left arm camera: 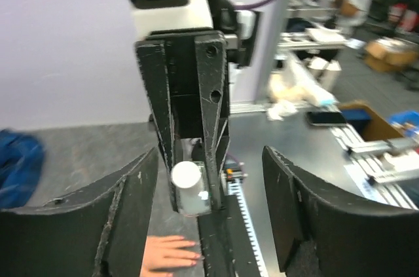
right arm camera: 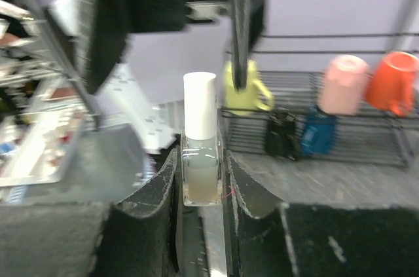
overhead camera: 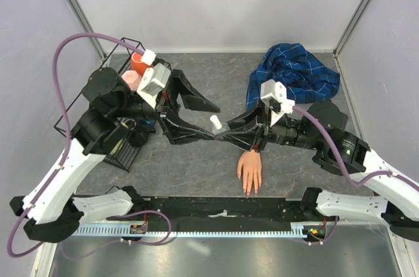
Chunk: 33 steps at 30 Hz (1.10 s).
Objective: Paint the nails
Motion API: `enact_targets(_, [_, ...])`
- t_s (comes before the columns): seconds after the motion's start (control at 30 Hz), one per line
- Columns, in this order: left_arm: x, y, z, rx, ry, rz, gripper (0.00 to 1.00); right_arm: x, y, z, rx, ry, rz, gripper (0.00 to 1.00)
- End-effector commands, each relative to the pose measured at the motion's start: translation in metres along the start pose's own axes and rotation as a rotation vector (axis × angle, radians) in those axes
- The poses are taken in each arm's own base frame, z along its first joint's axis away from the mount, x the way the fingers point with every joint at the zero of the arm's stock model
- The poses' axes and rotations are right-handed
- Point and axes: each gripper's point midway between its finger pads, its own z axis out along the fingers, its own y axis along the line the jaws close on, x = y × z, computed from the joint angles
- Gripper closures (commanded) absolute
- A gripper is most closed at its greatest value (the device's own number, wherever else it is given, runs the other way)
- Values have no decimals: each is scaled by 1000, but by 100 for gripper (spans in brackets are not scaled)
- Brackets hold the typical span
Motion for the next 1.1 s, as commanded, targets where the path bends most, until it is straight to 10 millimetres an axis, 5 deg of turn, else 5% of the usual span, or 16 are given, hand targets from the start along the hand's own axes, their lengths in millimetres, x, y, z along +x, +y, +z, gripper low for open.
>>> enact_targets(0.0, [-7,61,-38,-514,-7,-2,26,-8,-43,-4,226,9,-103,100])
enact_targets(0.13, [-4,98,-66,-806,-3,-124,26,-10,-75,-7,395,24,-147,100])
enact_targets(0.4, [8,100,-26,-647,51,-266,38,-19,-89,-7,459,29,-211,100])
enact_targets(0.63, [21,108,-13,-610,82,-332,47,-21,-90,-12,477,20,-213,100])
enact_targets(0.73, [22,105,-8,-576,87,-339,55,-22,-90,-13,478,16,-210,100])
enact_targets(0.93, [15,79,8,-379,73,-315,95,-25,-89,-14,479,2,-204,100])
enact_targets(1.07, [18,49,20,-147,62,-272,98,-28,-80,-14,438,-18,-189,100])
